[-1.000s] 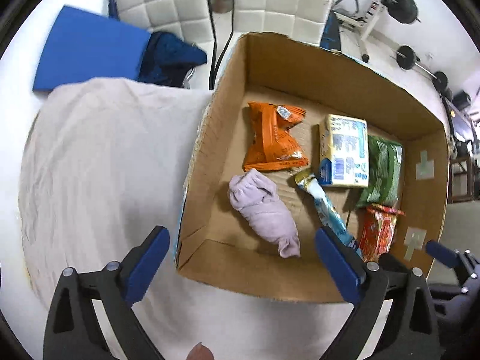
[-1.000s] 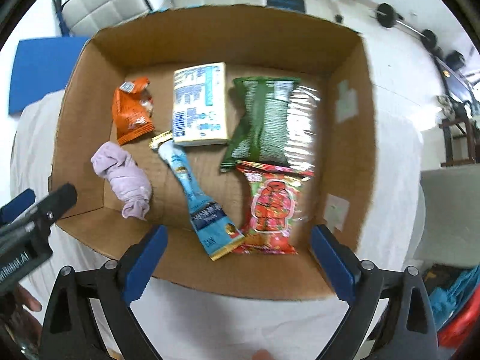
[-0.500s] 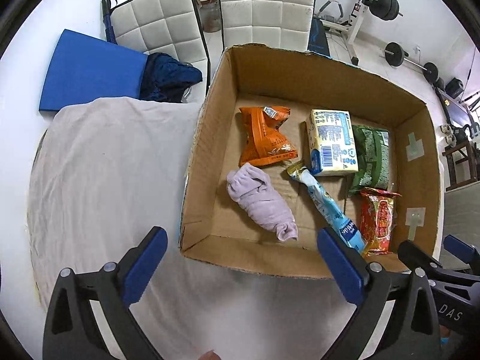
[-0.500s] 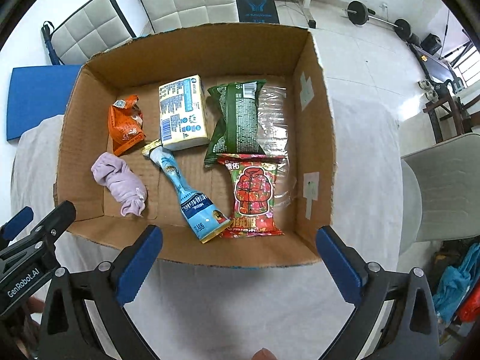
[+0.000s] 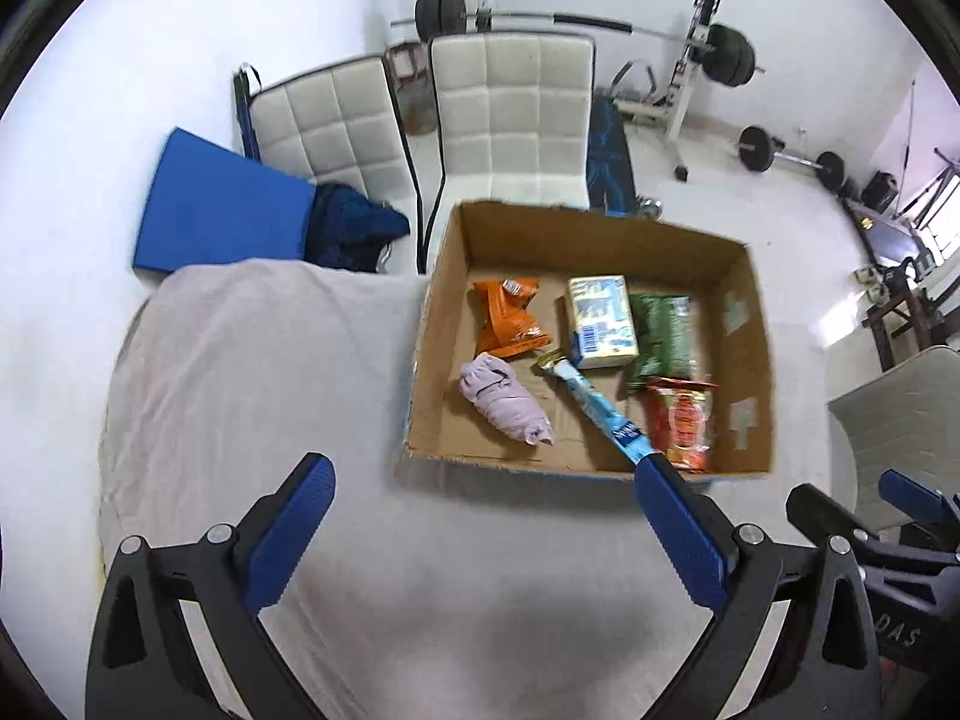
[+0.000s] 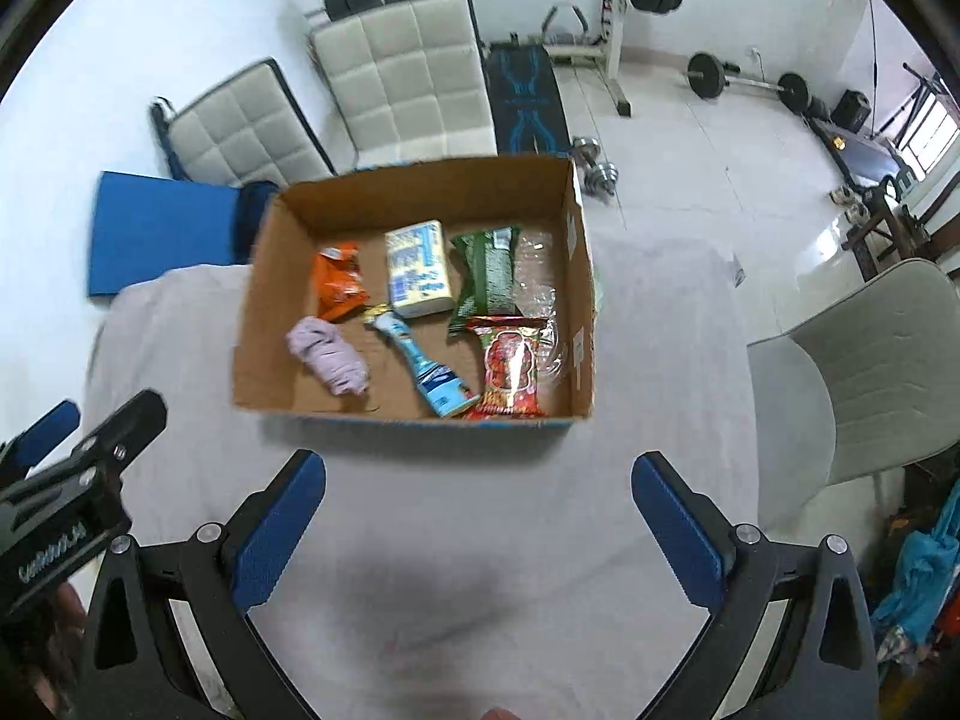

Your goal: Organize soft objects

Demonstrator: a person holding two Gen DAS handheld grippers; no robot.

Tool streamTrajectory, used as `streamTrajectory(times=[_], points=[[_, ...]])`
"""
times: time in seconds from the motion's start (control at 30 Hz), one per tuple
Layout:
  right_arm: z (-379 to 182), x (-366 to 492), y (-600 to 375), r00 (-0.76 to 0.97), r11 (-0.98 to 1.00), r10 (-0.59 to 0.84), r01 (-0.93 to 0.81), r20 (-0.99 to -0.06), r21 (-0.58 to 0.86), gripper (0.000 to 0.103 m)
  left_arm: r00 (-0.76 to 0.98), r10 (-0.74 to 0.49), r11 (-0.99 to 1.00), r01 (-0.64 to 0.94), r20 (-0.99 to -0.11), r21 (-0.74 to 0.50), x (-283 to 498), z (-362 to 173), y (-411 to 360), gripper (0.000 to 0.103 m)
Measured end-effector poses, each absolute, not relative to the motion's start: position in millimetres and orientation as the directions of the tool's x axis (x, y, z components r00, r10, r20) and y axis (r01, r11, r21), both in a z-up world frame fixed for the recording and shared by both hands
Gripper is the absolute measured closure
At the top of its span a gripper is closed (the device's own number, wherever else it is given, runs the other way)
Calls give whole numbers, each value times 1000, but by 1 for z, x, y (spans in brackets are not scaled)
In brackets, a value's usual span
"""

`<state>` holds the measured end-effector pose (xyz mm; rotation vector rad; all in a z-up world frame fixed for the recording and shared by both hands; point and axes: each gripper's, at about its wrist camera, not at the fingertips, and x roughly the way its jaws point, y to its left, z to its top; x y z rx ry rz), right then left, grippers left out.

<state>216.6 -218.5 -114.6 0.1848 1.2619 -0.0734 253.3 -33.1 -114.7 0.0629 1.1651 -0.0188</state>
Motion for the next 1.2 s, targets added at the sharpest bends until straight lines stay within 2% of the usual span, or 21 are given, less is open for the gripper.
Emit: streamTrajectory(times=[0.3,0.57,0.87,1.2], points=[[-35,147,-216,383,982,81,128,-920,140,0,437,-17,998,61,-899,11,192,-42,-31,0],[10,103,-220,420,982,84,121,-904,148,0,462,-33,997,81,-886,5,153,-8,-35,0],[27,84,-222,433,987,59,110,-900,117,0,496,-31,998,56,-868,-4,133,11,-32,0],[25,106,-227,455,985,41,132,-890,112,0,520,-7,999,39,-854,15,141,6,-34,0]])
